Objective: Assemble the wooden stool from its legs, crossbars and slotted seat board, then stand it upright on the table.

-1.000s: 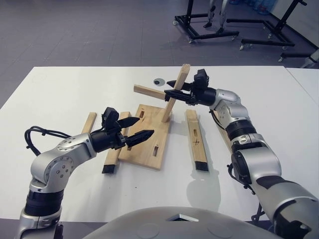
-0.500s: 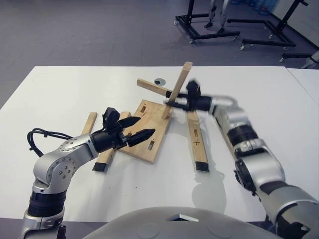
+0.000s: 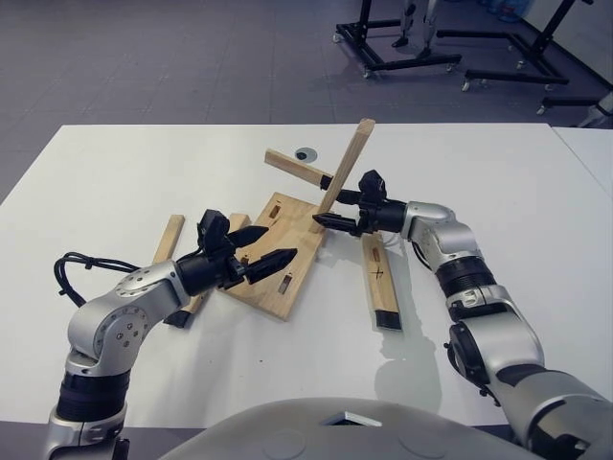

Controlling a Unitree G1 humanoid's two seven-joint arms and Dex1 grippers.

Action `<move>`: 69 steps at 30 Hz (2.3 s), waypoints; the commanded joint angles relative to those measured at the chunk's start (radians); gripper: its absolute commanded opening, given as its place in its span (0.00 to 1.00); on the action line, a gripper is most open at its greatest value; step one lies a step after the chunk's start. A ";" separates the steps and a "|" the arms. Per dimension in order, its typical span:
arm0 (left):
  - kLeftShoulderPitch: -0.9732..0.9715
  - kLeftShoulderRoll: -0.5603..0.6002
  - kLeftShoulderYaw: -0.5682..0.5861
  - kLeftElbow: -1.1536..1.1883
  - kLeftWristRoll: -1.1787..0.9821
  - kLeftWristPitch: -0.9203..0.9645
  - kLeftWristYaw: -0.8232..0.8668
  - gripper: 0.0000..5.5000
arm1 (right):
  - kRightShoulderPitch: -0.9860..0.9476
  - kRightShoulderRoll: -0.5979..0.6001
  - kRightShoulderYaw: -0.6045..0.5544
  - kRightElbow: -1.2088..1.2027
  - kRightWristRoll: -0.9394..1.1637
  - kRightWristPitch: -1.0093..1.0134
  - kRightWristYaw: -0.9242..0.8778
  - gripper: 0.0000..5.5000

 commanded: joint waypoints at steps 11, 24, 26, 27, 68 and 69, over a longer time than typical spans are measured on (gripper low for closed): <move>-0.248 0.309 0.115 0.091 0.116 -0.107 -0.154 0.95 | 0.375 -0.310 -0.190 -0.643 0.030 0.187 -0.111 0.85; -0.058 0.369 -0.107 0.357 0.711 -0.683 -0.213 0.95 | 0.581 -0.274 -0.329 -0.732 -0.039 0.407 -0.490 0.85; -0.034 0.342 -0.117 0.367 0.736 -0.708 -0.199 0.95 | 0.606 -0.256 -0.340 -0.749 -0.018 0.448 -0.506 0.85; -0.015 0.335 -0.124 0.381 0.755 -0.730 -0.191 0.95 | 0.617 -0.250 -0.351 -0.756 -0.007 0.470 -0.517 0.85; 0.040 0.096 -0.055 0.138 0.619 -0.447 -0.081 0.95 | 0.552 -0.240 -0.309 -0.692 -0.023 0.620 -0.703 0.37; 0.022 0.087 -0.034 0.136 0.587 -0.423 -0.078 0.95 | 0.532 -0.240 -0.322 -0.686 -0.019 0.616 -0.701 0.37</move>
